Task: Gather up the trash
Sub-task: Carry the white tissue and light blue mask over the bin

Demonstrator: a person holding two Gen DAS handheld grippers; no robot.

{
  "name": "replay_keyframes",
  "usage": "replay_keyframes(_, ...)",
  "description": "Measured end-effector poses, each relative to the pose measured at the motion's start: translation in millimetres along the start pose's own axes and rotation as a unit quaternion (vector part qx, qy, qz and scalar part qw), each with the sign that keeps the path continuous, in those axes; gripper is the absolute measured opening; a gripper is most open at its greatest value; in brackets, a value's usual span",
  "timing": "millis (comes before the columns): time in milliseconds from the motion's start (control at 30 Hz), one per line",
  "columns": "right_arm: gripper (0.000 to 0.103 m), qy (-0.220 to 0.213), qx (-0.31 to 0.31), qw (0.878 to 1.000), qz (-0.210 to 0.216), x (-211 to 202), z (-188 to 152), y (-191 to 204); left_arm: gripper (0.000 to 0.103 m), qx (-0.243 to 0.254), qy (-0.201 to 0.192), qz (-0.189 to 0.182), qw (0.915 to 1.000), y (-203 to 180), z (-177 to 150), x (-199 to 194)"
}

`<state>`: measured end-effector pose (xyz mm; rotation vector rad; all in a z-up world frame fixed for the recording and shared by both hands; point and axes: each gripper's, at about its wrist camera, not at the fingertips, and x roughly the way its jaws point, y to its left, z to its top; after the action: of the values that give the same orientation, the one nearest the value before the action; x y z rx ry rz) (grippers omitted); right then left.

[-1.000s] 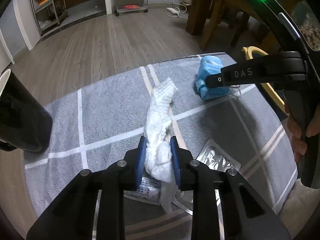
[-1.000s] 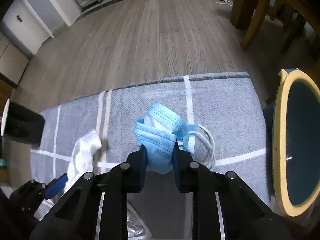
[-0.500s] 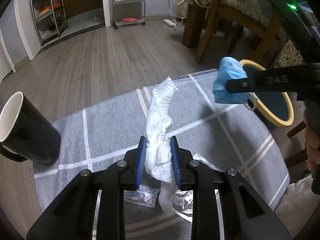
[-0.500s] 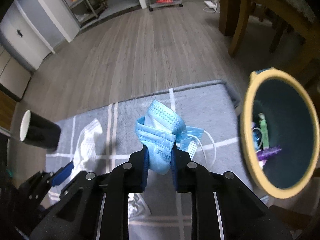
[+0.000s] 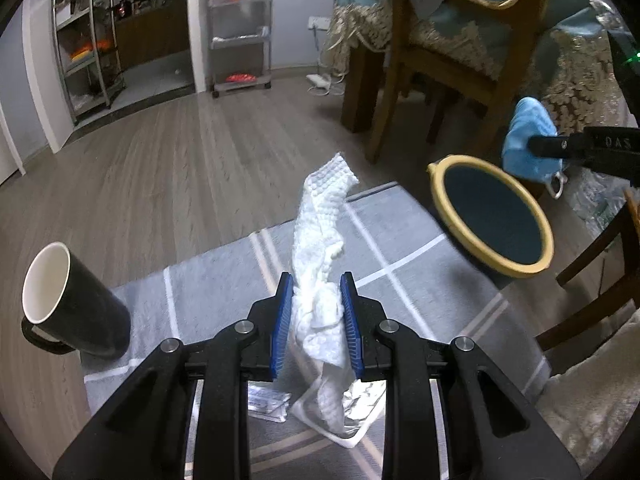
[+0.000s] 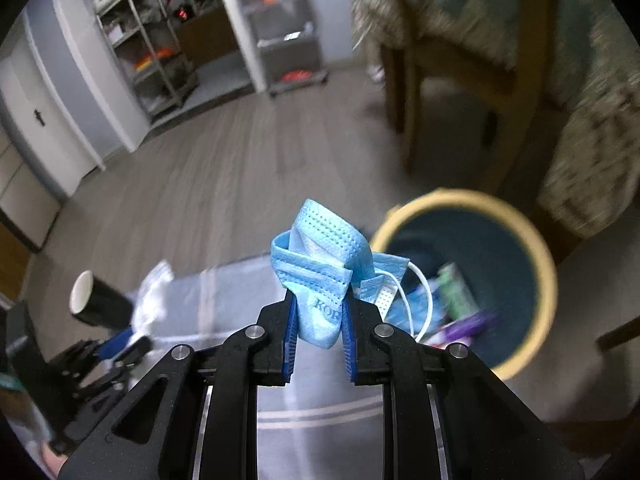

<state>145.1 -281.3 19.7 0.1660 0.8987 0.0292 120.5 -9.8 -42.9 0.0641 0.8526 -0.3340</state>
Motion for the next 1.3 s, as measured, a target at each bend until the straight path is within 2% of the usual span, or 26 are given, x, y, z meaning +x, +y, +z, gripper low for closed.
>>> replay_keyframes(133,0.020,-0.014,0.029,0.999,-0.004,-13.6,4.4,-34.0,0.024,0.030,-0.017,-0.007,0.9994,-23.9,7.7,-10.9)
replay_keyframes(267,0.020,-0.011,0.054,0.998,-0.002,-8.2,5.4,-55.9,0.024,0.052,-0.026,-0.024,0.9980,-48.0,14.0,-19.1)
replay_keyframes(533,0.020,0.037,0.078,0.996,0.007,28.8,3.6,-84.5,0.024,0.075,-0.014,-0.048,0.9959,-96.2,16.9,-19.7)
replay_keyframes(1000,0.020,0.062,0.080,0.995,-0.007,51.3,6.8,-114.9,0.024,0.094,0.025,-0.057,0.9937,-154.8,45.5,25.1)
replay_keyframes(1300,0.020,0.089,0.072,0.993,-0.029,73.2,8.4,-126.3,0.024,0.128,0.041,-0.056,0.9894,-190.3,59.4,57.5)
